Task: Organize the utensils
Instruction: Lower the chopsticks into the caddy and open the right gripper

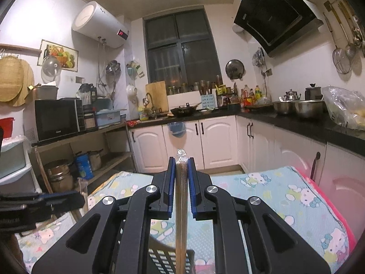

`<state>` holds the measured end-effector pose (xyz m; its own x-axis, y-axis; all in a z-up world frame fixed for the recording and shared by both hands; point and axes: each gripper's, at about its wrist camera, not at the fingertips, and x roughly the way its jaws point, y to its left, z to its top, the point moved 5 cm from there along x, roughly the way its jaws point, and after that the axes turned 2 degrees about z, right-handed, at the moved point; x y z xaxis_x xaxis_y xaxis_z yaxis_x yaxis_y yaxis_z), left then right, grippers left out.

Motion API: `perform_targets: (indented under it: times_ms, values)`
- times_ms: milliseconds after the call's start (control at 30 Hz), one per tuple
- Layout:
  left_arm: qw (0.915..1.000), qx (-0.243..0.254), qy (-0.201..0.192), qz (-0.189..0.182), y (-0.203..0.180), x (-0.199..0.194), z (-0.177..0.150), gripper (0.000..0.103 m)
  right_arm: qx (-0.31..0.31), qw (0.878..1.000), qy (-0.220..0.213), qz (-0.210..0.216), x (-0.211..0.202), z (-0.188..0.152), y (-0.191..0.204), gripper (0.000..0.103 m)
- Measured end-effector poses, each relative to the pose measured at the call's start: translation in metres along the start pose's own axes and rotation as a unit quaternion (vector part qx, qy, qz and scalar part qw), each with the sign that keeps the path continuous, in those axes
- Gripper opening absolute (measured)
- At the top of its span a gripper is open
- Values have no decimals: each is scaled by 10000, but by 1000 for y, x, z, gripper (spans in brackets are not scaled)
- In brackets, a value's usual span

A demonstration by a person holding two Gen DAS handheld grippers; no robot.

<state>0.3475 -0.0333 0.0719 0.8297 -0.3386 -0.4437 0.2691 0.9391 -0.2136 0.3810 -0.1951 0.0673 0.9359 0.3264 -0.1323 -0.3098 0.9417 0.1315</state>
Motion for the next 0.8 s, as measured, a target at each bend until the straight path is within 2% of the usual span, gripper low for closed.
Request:
perform_targets:
  times_ms: [267,367,500,800]
  values:
    - [10000,-51,29,76,2,-3,-1,4,-143,9986,417,282,-17,-5,1,12]
    - [9999,-72,47,125,2,-5,-2,4,-133,9980,522,332,-25,-7,2,23]
    - [9998,-70,79,194,2,-7,-4,6,-168,9970,662,376,-35,-9,5,26]
    - [9994,-96,121,321,2,-17,-8,24,-109,9953,842,474,-51,-11,7,35]
